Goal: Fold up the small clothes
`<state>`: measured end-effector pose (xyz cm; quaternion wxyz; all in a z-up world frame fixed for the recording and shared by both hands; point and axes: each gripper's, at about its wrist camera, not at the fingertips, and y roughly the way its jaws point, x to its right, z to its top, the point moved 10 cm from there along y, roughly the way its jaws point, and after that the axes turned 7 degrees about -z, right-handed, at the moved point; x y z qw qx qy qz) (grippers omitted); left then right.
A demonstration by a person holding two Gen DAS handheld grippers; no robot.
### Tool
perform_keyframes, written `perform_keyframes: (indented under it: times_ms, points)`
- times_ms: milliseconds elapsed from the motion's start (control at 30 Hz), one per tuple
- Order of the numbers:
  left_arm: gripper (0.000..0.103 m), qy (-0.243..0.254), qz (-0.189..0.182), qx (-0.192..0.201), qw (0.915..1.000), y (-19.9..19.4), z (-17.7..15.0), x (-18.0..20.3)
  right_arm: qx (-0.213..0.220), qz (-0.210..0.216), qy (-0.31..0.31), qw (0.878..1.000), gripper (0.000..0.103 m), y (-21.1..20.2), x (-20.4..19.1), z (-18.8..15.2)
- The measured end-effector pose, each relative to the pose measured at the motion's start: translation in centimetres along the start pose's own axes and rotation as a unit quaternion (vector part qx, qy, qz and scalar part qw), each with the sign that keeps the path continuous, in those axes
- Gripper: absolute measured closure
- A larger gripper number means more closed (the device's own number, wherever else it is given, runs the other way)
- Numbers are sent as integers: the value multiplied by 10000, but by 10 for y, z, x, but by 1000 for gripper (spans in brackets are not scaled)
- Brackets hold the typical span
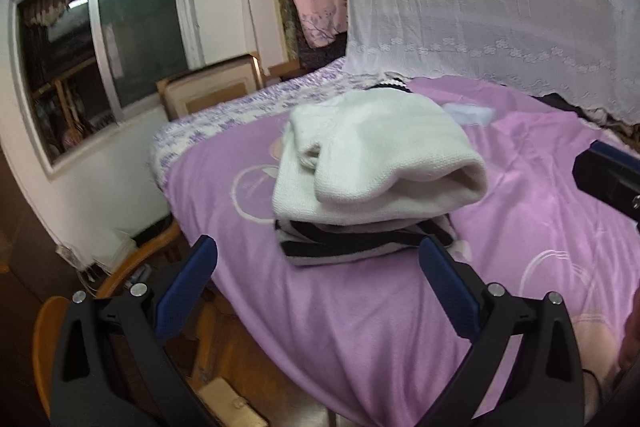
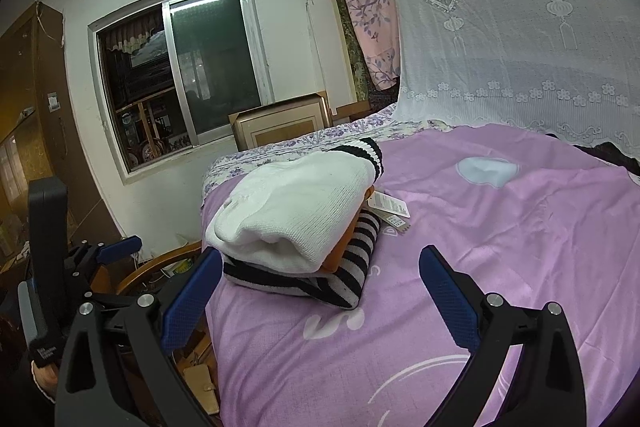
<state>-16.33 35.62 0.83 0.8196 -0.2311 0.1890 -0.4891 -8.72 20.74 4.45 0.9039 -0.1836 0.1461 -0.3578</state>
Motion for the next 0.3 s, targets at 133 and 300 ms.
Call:
perform_keyframes:
  times_ms: [133,300]
  points:
    - [4,-8,69,-71,10000,1,1,-1,-1,-4,2,10000,4,0,0,0]
    - [4,110,73,38,9999,-3,4,1,5,-2,1,10000,4,0,0,0]
